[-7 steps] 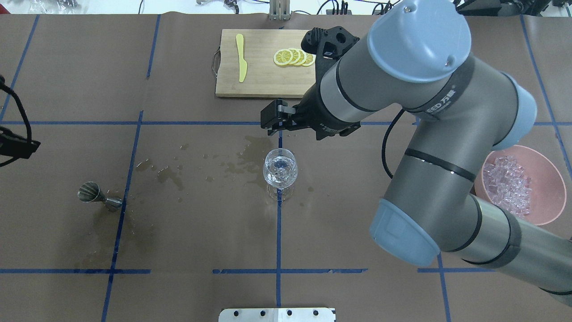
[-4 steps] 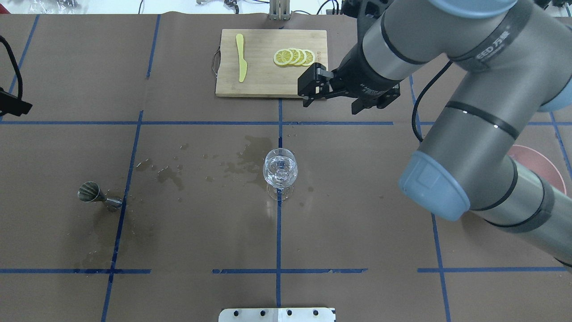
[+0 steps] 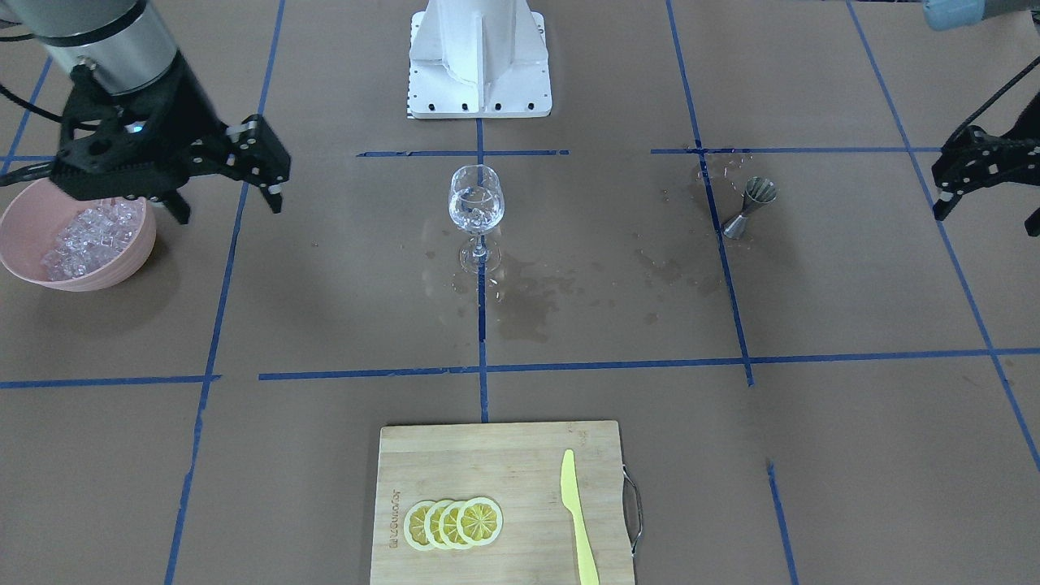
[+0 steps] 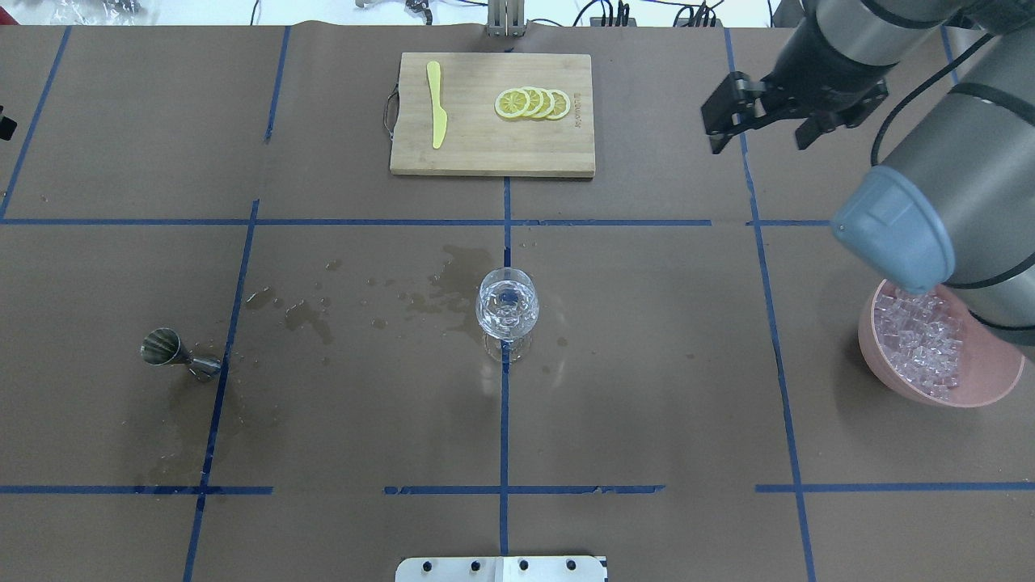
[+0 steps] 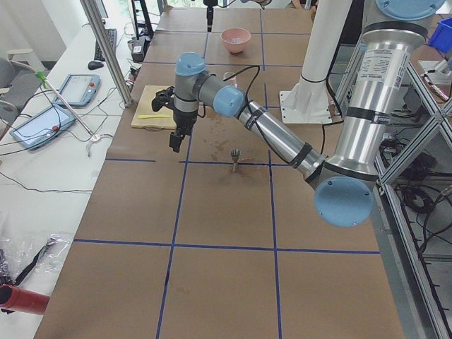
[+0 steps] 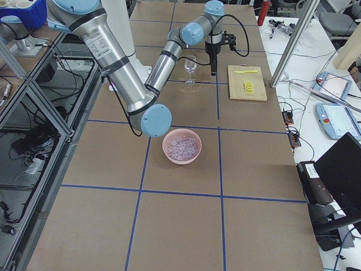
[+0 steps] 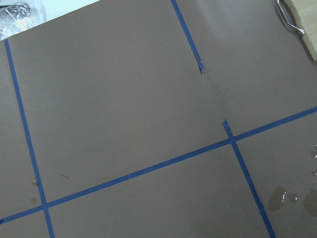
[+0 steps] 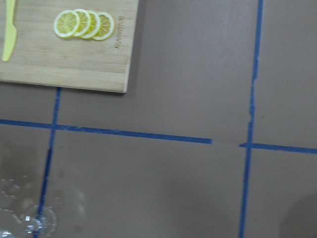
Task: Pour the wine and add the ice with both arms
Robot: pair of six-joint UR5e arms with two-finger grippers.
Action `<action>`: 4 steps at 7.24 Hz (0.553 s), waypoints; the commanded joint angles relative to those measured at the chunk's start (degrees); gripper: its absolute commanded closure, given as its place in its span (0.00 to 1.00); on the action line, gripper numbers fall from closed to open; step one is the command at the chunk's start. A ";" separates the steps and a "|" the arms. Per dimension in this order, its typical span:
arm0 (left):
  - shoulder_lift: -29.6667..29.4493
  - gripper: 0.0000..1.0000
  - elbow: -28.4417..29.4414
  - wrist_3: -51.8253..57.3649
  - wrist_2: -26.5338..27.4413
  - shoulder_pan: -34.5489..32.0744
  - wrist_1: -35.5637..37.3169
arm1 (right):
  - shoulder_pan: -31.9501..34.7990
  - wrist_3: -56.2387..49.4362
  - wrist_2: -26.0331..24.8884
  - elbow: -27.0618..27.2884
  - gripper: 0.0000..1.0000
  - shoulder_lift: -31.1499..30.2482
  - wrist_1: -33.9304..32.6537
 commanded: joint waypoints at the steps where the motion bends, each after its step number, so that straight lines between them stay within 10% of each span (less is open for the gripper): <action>1: 0.60 0.00 2.73 0.04 -0.84 -1.80 -0.17 | 7.88 -14.88 -0.01 -3.50 0.00 -6.23 -1.40; 4: 0.86 0.00 6.76 3.61 -3.03 -5.74 0.01 | 19.48 -38.87 2.00 -12.20 0.00 -11.59 -1.23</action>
